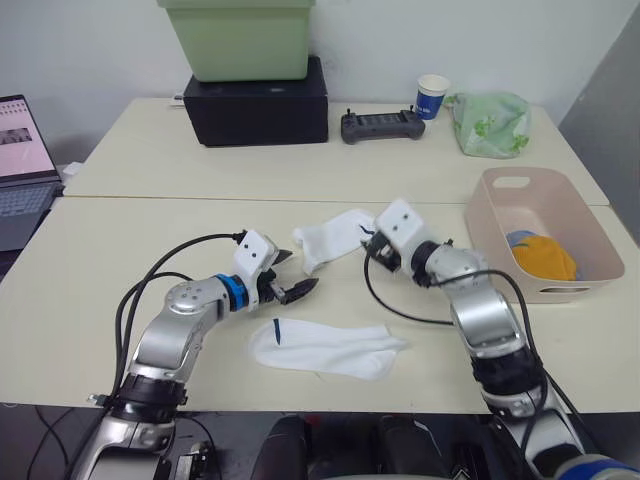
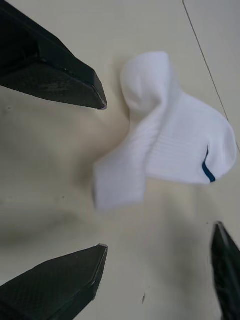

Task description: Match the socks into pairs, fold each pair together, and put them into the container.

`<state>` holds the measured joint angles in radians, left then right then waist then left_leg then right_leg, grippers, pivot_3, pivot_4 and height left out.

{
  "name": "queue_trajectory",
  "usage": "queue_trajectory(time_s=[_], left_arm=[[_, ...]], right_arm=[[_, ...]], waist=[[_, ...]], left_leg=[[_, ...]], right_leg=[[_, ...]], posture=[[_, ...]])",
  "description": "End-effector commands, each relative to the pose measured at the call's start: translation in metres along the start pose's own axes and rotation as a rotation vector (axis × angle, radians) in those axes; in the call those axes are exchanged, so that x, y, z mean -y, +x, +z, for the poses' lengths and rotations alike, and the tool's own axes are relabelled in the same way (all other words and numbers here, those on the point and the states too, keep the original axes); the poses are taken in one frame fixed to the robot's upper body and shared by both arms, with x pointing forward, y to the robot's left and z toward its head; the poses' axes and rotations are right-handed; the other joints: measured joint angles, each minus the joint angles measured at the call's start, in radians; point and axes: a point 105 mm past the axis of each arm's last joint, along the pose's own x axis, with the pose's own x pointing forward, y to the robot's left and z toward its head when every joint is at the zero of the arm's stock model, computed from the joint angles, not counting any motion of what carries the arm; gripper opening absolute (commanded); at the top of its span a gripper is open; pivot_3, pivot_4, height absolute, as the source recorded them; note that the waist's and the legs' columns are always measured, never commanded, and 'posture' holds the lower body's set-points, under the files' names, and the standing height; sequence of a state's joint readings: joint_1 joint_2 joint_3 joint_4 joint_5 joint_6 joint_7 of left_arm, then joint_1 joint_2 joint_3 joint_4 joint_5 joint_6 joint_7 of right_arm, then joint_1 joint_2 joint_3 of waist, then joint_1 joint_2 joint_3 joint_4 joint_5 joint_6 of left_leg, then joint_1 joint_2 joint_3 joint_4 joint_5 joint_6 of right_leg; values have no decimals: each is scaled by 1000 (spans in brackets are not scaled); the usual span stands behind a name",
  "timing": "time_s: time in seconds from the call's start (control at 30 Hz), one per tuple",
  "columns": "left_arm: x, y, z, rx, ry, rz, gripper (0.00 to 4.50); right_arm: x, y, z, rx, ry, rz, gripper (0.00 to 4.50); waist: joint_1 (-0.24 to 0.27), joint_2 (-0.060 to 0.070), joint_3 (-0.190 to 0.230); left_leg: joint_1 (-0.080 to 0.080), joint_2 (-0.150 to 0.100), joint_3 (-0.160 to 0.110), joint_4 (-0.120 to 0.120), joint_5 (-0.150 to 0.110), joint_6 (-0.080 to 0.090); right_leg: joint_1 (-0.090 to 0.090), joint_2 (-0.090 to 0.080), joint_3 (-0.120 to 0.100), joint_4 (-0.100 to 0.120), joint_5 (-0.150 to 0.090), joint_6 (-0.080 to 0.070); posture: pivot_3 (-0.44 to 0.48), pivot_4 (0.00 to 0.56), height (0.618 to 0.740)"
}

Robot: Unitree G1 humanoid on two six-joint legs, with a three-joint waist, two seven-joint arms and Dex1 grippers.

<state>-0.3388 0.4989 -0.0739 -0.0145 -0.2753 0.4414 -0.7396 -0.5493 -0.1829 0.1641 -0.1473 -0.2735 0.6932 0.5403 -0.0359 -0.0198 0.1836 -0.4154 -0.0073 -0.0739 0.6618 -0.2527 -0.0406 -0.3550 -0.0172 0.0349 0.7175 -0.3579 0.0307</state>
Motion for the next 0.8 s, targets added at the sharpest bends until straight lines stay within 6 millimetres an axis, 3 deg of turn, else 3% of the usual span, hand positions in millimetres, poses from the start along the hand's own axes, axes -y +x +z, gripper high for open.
queue_trajectory(time_s=[0.03, 0.2, 0.37, 0.4, 0.47, 0.7, 0.8], left_arm=[[-5, 9, 9, 23, 26, 32, 3639], [-2, 16, 9, 17, 7, 17, 1963], [2, 14, 5, 8, 13, 0, 232], [2, 14, 5, 7, 14, 0, 17], [2, 12, 4, 4, 16, 1, 0], [-3, 5, 1, -2, 21, 31, 0], [-6, 5, 3, 11, 30, 49, 0]], right_arm=[[23, 10, 5, 27, 149, -96, 3208], [26, 35, -2, 9, 334, -92, 3208], [11, 59, -13, -35, 425, -23, 3208], [10, 62, -16, -42, 424, -22, 3022], [8, 65, -17, -40, 435, -12, 2558], [-1, 60, -8, 30, 443, 34, 57], [-4, 53, -4, 49, 424, 42, 57]], waist=[[-1, 0, 0], [-3, 0, 0], [-12, 0, 0], [-14, 0, 0], [-15, 0, 0], [-18, 0, 0], [-18, 0, 0]], left_leg=[[0, 0, 0, 0, 0, 0], [0, 0, 1, 0, 1, -2], [0, 0, 2, 0, 1, -2], [0, 0, 2, 0, 1, -2], [-1, 0, 2, 0, 1, -2], [0, 0, 2, 0, 0, -1], [-1, 0, 2, 0, 0, 0]], right_leg=[[0, 0, 0, 0, 0, 0], [-1, 0, 1, 0, 0, 0], [-1, 0, 2, 1, 0, 0], [-1, 0, 2, 1, 0, 0], [-1, 0, 2, 0, 0, 0], [-2, 0, 2, 1, 0, 0], [-2, 0, 2, 1, 0, 0]], posture=[[0, 150, 720], [0, 150, 720], [0, 150, 720], [0, 150, 720], [0, 150, 720], [0, 150, 720], [0, 150, 720]])
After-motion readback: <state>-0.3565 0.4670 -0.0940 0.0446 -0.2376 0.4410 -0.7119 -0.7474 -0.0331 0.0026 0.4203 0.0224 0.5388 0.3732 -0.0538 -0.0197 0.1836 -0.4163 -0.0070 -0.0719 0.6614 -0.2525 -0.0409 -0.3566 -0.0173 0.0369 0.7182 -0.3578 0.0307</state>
